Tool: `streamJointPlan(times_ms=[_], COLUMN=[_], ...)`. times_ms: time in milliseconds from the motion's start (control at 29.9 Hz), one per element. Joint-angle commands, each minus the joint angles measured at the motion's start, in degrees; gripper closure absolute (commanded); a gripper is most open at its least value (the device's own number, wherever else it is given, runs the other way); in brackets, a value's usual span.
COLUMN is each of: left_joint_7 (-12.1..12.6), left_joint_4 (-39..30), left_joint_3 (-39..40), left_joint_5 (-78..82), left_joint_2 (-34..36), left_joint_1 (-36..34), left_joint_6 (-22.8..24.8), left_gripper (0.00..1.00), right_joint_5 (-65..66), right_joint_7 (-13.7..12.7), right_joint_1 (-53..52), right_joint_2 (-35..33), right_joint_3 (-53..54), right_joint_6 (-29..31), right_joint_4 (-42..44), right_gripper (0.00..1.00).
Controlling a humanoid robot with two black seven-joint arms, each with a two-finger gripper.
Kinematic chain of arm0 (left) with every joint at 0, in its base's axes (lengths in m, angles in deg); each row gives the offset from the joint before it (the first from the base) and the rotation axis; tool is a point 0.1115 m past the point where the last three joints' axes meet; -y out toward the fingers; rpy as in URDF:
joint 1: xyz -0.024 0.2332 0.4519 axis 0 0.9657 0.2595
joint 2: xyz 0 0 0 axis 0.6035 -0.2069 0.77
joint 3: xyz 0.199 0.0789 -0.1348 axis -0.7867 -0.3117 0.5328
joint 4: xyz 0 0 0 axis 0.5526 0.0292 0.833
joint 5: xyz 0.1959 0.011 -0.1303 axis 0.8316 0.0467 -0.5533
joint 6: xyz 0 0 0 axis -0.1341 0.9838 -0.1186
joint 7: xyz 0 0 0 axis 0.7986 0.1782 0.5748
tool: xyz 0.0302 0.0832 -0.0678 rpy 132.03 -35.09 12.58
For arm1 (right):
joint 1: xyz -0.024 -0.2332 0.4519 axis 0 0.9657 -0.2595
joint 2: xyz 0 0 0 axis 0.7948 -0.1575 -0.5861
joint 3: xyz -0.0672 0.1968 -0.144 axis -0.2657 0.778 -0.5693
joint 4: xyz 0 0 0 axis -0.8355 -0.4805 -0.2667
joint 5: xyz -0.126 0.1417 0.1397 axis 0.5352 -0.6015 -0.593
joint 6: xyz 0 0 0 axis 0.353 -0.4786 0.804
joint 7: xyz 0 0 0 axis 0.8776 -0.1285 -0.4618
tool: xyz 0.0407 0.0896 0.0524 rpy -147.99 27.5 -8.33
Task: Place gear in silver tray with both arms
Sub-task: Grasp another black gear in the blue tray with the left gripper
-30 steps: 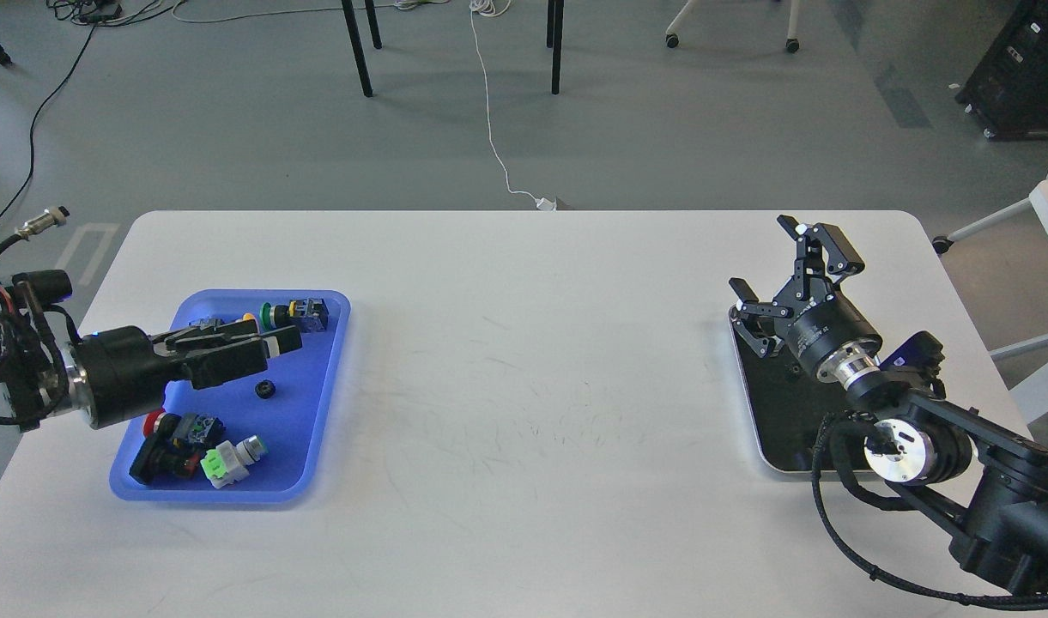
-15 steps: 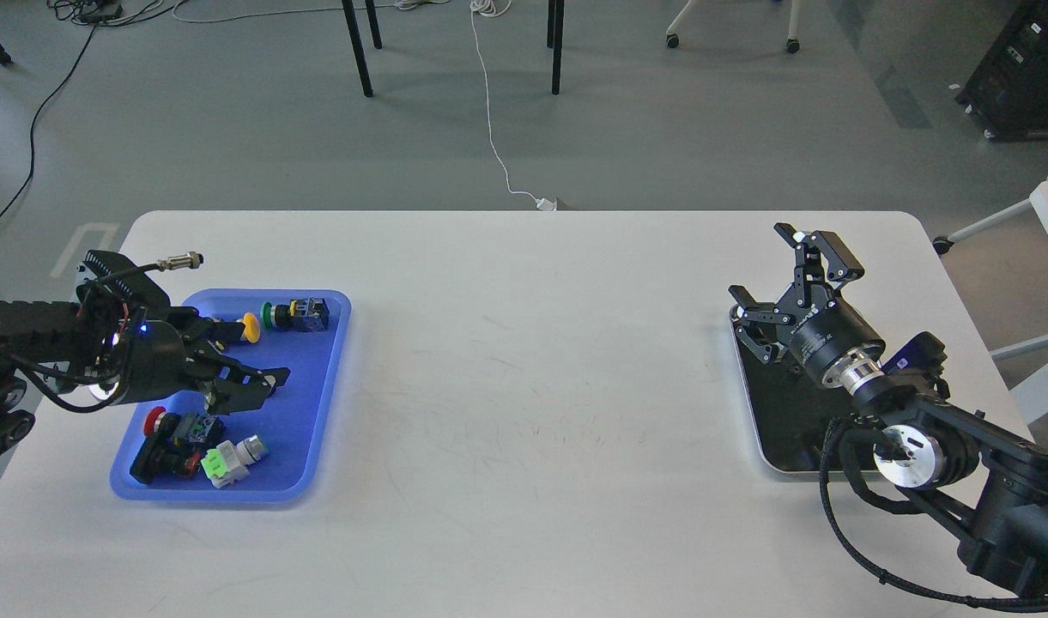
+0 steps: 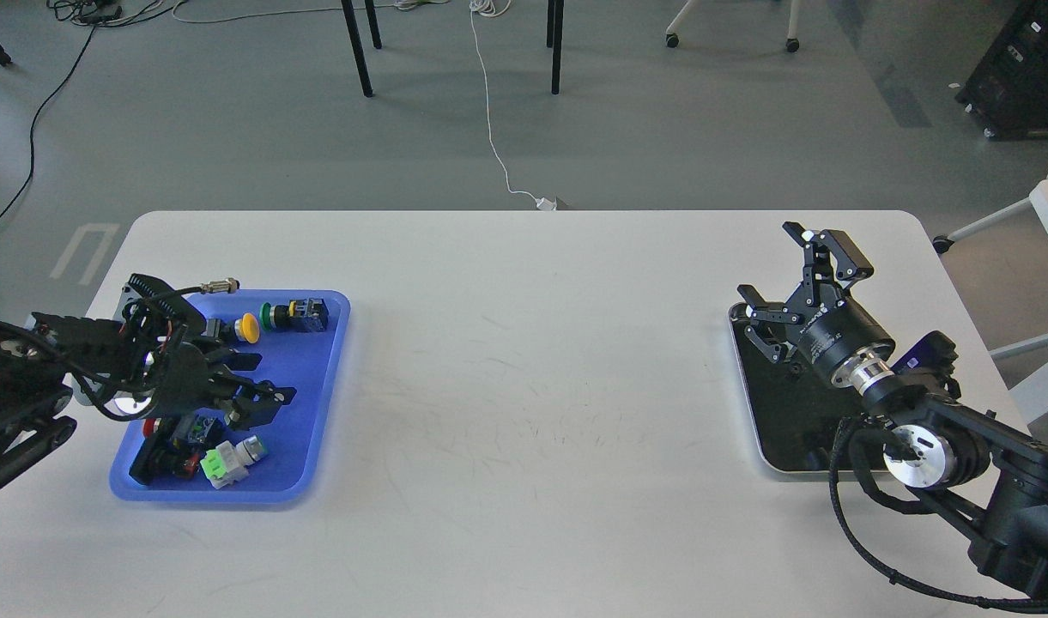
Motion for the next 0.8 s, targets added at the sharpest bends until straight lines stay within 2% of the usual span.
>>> streamJointPlan(times_ms=[0,167,334,434,568,768], left_joint_7=[0.00,0.00,0.00,0.00,0.00,0.00], left_joint_4=[1.37,1.72,1.81,1.81,1.81,0.15], left_joint_3=[-0.15,-0.24,-0.24,-0.24,-0.32,-0.06], left_joint_5=[-0.01,-0.01,-0.01,-0.01,-0.01,-0.01], left_joint_2=[-0.35,-0.61,-0.61,-0.70,-0.61,-0.53], left_joint_1=[0.02,0.11,0.20,0.20,0.11,-1.11], left_joint_6=[0.10,0.01,0.01,-0.08,-0.08,-0.17], left_gripper=[0.35,0.43,0.68,0.69,0.76,0.77], right_joint_5=[0.00,0.00,0.00,0.00,0.00,0.00], right_joint_7=[0.00,0.00,0.00,0.00,0.00,0.00], right_joint_1=[0.09,0.09,0.27,0.27,0.18,0.18], right_joint_2=[-0.11,-0.11,-0.11,-0.11,-0.11,-0.11], right_joint_3=[0.00,0.00,0.00,0.00,0.00,0.18], right_joint_6=[-0.01,-0.01,-0.01,-0.01,-0.01,-0.01], right_joint_4=[0.01,0.01,-0.08,-0.08,0.01,-0.08], right_gripper=[0.01,0.01,0.01,0.01,0.01,0.01])
